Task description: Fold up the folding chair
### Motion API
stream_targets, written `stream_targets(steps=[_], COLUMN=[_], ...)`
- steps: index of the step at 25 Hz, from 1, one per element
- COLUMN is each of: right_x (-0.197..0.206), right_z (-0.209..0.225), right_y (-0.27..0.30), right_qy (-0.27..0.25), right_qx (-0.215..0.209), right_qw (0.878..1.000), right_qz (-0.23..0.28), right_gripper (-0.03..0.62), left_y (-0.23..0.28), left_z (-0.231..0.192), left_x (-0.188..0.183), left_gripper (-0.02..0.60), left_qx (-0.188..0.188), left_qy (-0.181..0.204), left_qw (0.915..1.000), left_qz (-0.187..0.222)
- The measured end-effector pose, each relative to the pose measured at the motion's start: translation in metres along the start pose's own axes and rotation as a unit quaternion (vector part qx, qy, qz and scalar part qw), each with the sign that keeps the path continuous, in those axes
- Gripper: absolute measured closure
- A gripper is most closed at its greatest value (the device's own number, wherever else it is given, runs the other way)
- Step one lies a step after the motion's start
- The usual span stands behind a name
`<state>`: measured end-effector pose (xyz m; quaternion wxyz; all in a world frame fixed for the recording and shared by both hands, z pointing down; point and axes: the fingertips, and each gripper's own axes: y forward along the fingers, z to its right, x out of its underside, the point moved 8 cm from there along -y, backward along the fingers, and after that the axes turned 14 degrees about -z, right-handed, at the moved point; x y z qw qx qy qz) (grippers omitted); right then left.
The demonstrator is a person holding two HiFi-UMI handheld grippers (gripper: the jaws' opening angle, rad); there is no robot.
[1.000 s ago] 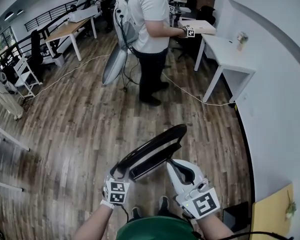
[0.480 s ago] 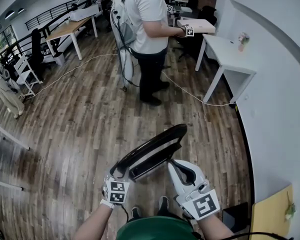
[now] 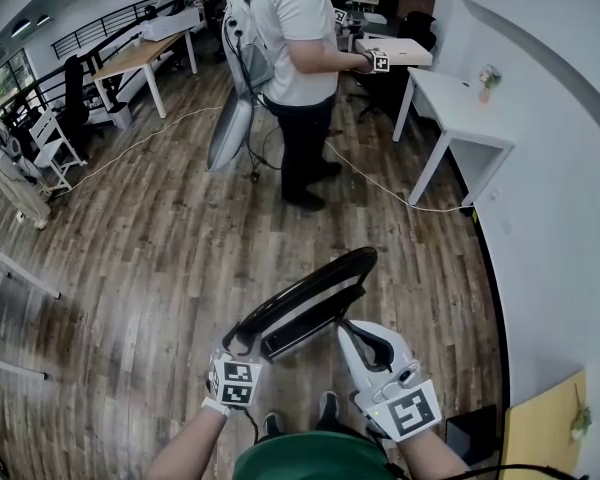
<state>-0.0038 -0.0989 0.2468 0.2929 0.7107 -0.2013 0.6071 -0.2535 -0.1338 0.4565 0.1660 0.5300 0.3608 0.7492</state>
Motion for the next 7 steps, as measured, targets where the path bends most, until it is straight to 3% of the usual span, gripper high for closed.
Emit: stream_targets(steps=[7], right_x=[-0.003], right_z=[-0.0065], right_y=[0.0009], right_qy=[-0.002], right_qx=[0.003], right_qw=[1.0], right_qz=[-0.004], right_gripper=[0.585], left_y=[-0.0018], left_z=[-0.0015], left_x=[0.0031], left_gripper=[0.382], left_qx=[0.003], left_qy=[0.002], left_qw=[1.0], left_qz=[-0.002])
